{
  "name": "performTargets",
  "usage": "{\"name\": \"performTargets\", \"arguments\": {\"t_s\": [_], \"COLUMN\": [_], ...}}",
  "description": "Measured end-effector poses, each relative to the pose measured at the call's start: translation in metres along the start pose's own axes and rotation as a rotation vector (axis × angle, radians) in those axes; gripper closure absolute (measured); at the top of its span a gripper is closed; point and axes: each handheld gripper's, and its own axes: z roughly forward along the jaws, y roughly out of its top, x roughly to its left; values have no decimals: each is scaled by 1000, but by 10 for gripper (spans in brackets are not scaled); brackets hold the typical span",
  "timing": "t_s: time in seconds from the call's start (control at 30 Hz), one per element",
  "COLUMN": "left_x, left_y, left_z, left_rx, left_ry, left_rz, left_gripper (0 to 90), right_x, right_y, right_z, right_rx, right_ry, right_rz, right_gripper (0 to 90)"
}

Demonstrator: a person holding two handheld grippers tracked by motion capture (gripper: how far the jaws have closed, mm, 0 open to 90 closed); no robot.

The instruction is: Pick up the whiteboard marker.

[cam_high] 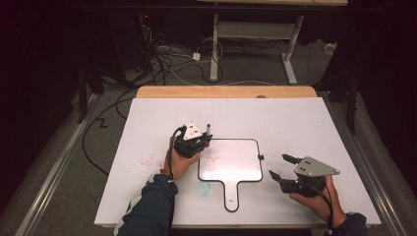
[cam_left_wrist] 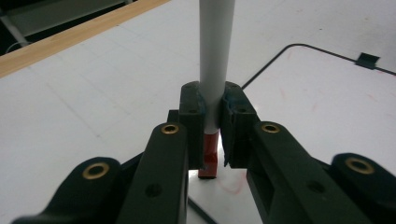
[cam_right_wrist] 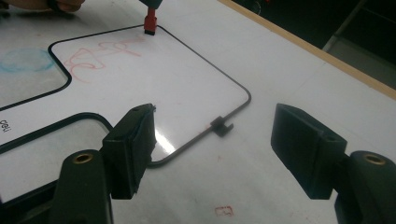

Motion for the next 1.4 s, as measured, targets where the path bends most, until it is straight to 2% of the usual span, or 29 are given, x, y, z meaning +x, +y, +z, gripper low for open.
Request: {"name": "performTargets", "arguments": {"t_s": [0.03, 0.13, 0.23, 0.33, 0.4, 0.53, 0.6, 0.7, 0.8, 0.87, 0.9, 0.97, 1.03, 1.17, 1.27, 1.33, 1.4], "left_x": [1, -6, -19, -26, -25, -12, -4, -1, -11, -26, -26, -34, -42, -57, -59, -54, -45], "left_y": [-1, 0, 0, -1, -2, -3, -3, -5, -6, -8, -8, -9, -9, -7, -4, -2, -1], "left_z": [-1, -2, -4, -8, -9, -6, -5, -6, -8, -12, -12, -14, -15, -12, -8, -5, -2], "left_rx": [-3, 8, 13, 23, 21, 10, 7, 4, 6, 6, 6, 6, 3, 0, 3, 4, 3], "left_ry": [-7, -34, -65, -85, -85, -42, -24, -31, -69, -103, -103, -122, -146, -182, -179, -155, -129], "left_rz": [-14, -12, 25, 54, 49, 32, 1, -36, -26, -5, -5, 9, 1, 39, 67, 73, 61], "left_gripper": [789, 788, 789, 789, 789, 788, 788, 789, 789, 789, 789, 789, 790, 789, 789, 789, 789], "right_x": [0, -1, -1, -1, -1, 0, 1, 1, 0, 0, 0, 0, 1, 2, 2, 2, 2], "right_y": [0, 0, 0, 0, 0, 0, 0, 0, 0, -1, -1, -1, 0, 1, 1, 1, 1], "right_z": [0, 0, 0, -2, -2, 0, 1, 2, 1, 0, 0, -1, -1, 0, 1, 2, 2], "right_rx": [0, 3, 0, -8, -8, -2, 3, 10, 7, 6, 6, 4, 3, 4, 4, 5, 5], "right_ry": [0, -15, -13, -20, -21, -22, -26, -21, -24, -25, -26, -26, -24, -22, -20, -19, -18], "right_rz": [0, 3, 6, 9, 9, 9, 5, 2, 2, 5, 5, 7, 1, -3, -8, -6, -8], "right_gripper": [312, 303, 297, 289, 289, 289, 289, 289, 289, 289, 289, 289, 289, 289, 288, 289, 289]}}
